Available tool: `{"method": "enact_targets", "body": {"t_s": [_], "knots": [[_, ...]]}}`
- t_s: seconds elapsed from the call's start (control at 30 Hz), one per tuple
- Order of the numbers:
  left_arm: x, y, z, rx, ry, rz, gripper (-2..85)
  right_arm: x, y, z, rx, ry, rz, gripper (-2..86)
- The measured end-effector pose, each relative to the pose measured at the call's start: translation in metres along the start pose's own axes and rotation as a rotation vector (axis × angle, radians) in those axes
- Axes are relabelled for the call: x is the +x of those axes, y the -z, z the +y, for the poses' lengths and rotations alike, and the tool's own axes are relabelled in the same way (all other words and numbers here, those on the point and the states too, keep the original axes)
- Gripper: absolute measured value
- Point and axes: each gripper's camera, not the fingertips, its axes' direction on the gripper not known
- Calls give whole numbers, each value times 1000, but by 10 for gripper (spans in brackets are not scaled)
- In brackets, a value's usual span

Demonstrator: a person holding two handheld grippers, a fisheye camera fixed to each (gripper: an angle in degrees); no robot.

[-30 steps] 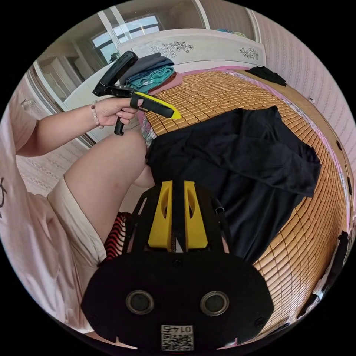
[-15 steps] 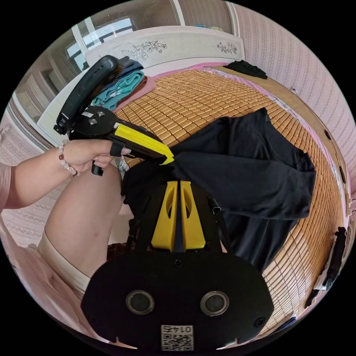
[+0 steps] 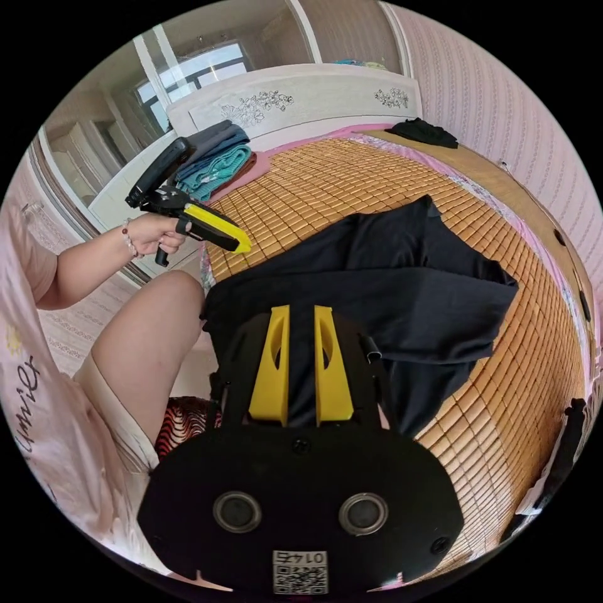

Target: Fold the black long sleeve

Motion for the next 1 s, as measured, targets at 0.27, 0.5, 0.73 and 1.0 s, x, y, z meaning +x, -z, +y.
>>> {"method": "enact_targets", "body": {"t_s": [0.27,0.5,0.73,1.0], "knots": [[-35,-8,-173,182,-110,-22,43,227,21,-22,-10,-336,300,94],[-56,-68,-279,182,39,25,82,351,3,-16,75,-710,65,80],[-37,-108,-318,19,-7,-142,16,391,36,-4,162,-759,87,6],[-16,-12,-306,285,-30,-6,-4,370,119,5,317,-648,104,5]]}}
